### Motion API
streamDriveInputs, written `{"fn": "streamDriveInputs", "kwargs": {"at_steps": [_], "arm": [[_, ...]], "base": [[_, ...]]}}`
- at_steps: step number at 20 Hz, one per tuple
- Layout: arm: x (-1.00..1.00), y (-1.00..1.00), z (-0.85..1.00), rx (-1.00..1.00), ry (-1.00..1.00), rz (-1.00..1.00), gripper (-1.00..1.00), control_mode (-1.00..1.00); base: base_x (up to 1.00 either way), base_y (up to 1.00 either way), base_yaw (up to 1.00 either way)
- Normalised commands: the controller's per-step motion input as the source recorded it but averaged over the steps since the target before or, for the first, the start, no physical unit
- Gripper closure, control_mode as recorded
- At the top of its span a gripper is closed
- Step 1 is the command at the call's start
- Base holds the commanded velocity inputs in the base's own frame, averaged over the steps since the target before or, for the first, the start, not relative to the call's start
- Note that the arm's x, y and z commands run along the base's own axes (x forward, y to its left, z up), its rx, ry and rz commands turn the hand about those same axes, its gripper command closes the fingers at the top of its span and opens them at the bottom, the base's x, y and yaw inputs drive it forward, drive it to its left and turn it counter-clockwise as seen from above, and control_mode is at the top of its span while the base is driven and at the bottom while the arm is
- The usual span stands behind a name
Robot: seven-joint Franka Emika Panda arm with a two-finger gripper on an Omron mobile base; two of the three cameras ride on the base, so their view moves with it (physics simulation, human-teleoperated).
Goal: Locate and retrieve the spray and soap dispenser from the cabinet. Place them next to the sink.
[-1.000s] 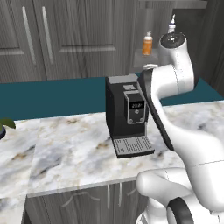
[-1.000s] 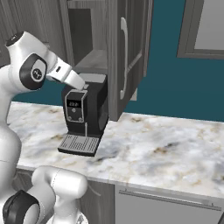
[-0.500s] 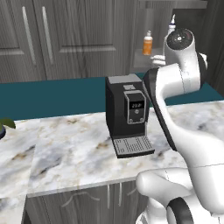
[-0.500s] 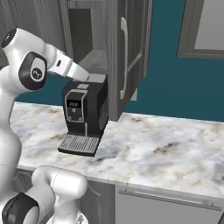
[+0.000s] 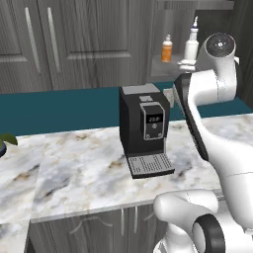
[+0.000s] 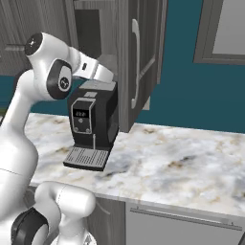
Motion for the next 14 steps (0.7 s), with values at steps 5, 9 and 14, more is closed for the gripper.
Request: {"fn": "streamDriveInputs", "kwargs": {"at_steps": [5,9,14], "arm": [[0.27,-0.21,0.13,-0.01,-0.05,0.17,-1.0,-1.0],[0.23,-0.04,0.25,-0.09,-0.05,0.06,-1.0,-1.0],[0.34,0.02,0.07,-0.09,-0.01,0.0,-1.0,-1.0]], "base": [[0.0,0.0,0.0],[0.0,0.0,0.0],[0.0,0.0,0.0]]}}
